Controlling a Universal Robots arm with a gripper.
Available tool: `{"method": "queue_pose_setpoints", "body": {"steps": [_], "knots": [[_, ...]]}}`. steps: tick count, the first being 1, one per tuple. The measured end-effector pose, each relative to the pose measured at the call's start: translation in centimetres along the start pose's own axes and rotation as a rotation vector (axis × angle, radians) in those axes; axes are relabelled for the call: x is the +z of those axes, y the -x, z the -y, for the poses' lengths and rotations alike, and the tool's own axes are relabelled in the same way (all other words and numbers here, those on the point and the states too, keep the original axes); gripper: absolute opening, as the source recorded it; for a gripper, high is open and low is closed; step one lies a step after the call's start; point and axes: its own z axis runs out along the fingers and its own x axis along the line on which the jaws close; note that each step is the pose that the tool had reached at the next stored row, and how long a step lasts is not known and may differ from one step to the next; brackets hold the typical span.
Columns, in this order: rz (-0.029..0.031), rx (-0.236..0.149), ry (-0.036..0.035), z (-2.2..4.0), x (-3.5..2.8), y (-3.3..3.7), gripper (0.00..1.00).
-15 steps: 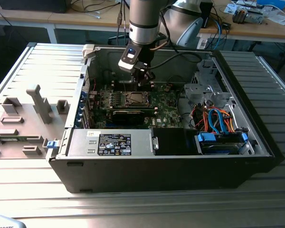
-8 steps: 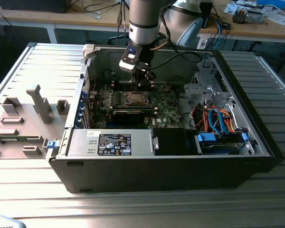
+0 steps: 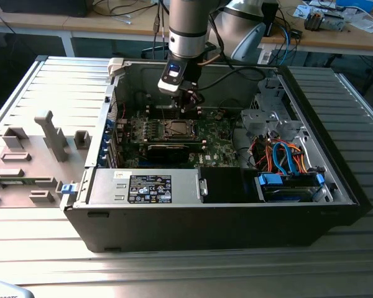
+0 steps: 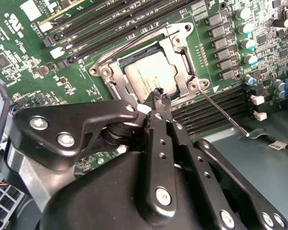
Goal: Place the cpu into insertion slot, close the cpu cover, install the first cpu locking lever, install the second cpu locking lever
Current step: 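Install the first cpu locking lever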
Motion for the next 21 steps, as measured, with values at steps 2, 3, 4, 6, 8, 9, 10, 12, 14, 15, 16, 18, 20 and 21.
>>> {"method": "queue_pose_setpoints", "body": {"steps": [2,3,4,6,8,9,10,12,14,15,16,18,20,21], "knots": [[0.0003,-0.016,0.0003,0.00,0.00,0.00,0.11],[0.0006,-0.027,0.0005,0.00,0.00,0.00,0.11],[0.0008,-0.034,0.0006,0.00,0.00,0.00,0.11],[0.0011,-0.050,0.0010,0.00,0.00,0.00,0.11],[0.0015,-0.073,0.0015,0.00,0.00,0.00,0.11],[0.0014,-0.081,0.0018,0.01,0.00,0.00,0.11],[0.0011,-0.082,0.0018,0.03,-0.02,0.01,0.11],[0.0010,-0.082,0.0021,0.02,-0.01,0.01,0.11],[0.0010,-0.082,0.0022,0.02,0.00,0.02,0.11],[0.0010,-0.082,0.0022,0.02,0.00,0.02,0.11],[0.0010,-0.082,0.0021,0.02,0.00,0.02,0.11],[0.0011,-0.082,0.0021,0.02,0.00,0.02,0.11],[0.0011,-0.083,0.0021,0.02,0.00,0.02,0.11],[0.0011,-0.084,0.0021,0.02,0.00,0.02,0.11]]}}
